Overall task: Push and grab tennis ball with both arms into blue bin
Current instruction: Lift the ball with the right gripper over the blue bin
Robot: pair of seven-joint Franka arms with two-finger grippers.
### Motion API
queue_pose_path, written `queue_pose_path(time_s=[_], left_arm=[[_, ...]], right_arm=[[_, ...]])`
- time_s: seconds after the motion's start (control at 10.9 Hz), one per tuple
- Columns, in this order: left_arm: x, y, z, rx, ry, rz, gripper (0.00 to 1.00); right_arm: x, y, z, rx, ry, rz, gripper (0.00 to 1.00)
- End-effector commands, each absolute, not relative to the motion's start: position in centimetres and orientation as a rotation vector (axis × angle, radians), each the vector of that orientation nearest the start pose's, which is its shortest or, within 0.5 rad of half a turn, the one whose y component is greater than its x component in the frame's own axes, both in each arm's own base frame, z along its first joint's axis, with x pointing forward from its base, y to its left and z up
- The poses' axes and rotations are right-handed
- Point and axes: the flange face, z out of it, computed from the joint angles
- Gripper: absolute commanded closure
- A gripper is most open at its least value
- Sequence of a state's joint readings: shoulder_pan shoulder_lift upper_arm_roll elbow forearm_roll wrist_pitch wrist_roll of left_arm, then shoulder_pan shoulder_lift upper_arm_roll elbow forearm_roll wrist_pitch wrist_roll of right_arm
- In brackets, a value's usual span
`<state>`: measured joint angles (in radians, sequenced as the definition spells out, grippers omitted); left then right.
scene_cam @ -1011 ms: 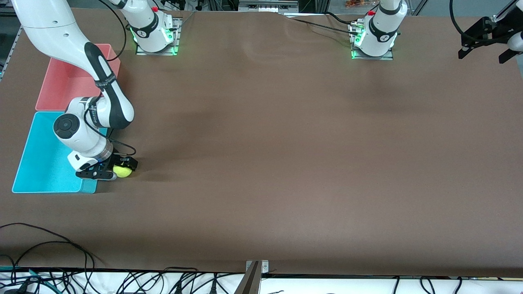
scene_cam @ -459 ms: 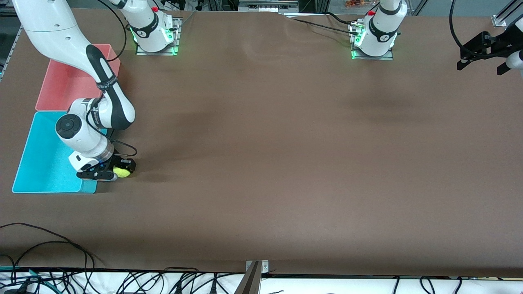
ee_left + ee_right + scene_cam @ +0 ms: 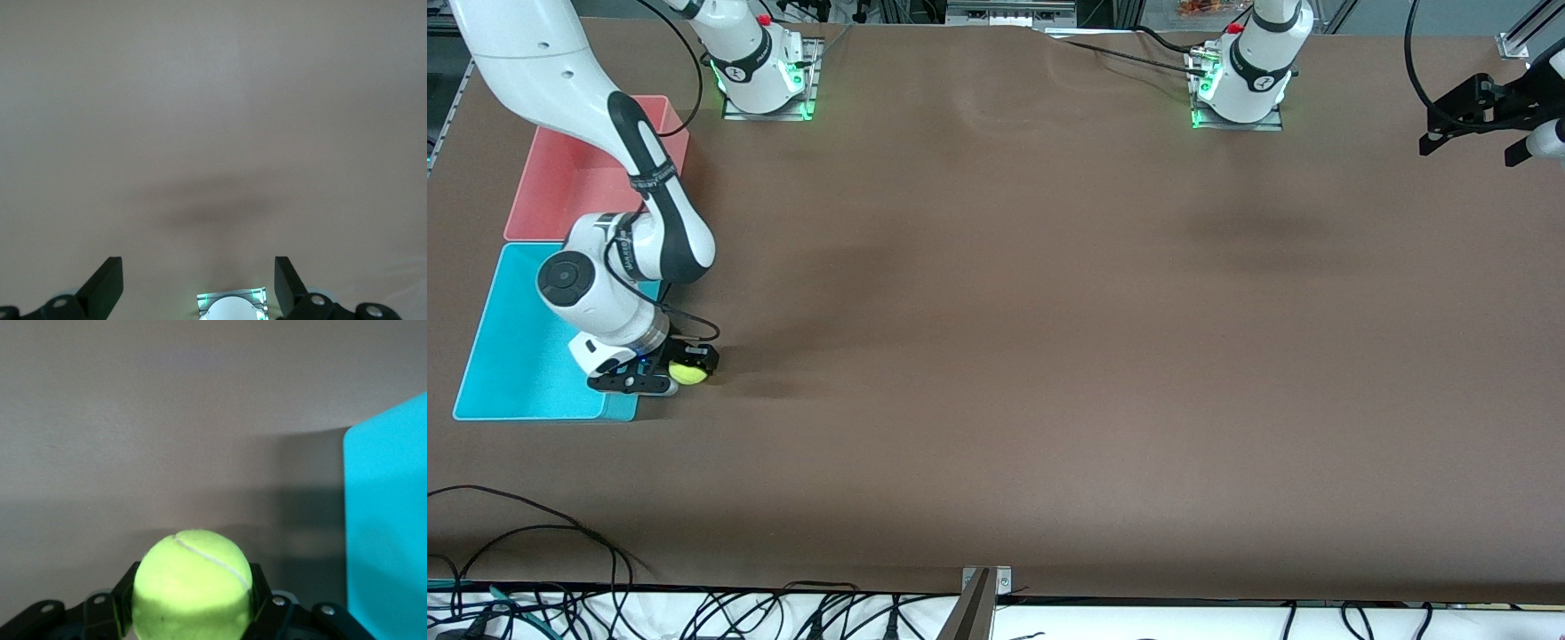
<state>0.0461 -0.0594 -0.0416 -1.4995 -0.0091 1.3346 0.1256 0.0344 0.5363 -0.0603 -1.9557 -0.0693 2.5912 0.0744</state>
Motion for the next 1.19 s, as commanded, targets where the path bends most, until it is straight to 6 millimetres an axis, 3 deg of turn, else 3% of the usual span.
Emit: queue_pose_path(time_s=[0.0, 0.09, 0.28, 0.46, 0.64, 0.92, 1.1], left_arm=[[51.1, -0.3, 67.6, -3.164, 0.189, 0.180, 0.00], [51.1, -0.2, 67.5, -3.165, 0.187, 0.185, 0.00], [51.1, -0.4, 67.5, -3.164, 0.194, 0.185, 0.00], [51.1, -0.4, 67.5, -3.164, 0.196, 0.182, 0.00], [51.1, -0.5, 67.5, -3.163, 0.201, 0.182, 0.00], [51.1, -1.1, 67.5, -3.162, 0.216, 0.185, 0.00], [51.1, -1.0, 67.6, -3.162, 0.216, 0.182, 0.00]], right_arm=[[64.3, -1.5, 28.3, -3.234, 0.057, -0.005, 0.78], [64.5, -2.1, 29.9, -3.238, 0.045, 0.052, 0.78], [64.2, -6.1, 32.9, -3.254, -0.054, 0.155, 0.79], [63.1, -10.4, 33.9, -3.249, -0.158, 0.229, 0.79], [62.2, -14.3, 34.0, -3.251, -0.182, 0.254, 0.78], [59.6, -17.6, 32.4, -3.226, -0.206, 0.363, 0.78], [55.6, -19.3, 31.5, -3.205, -0.182, 0.358, 0.78]])
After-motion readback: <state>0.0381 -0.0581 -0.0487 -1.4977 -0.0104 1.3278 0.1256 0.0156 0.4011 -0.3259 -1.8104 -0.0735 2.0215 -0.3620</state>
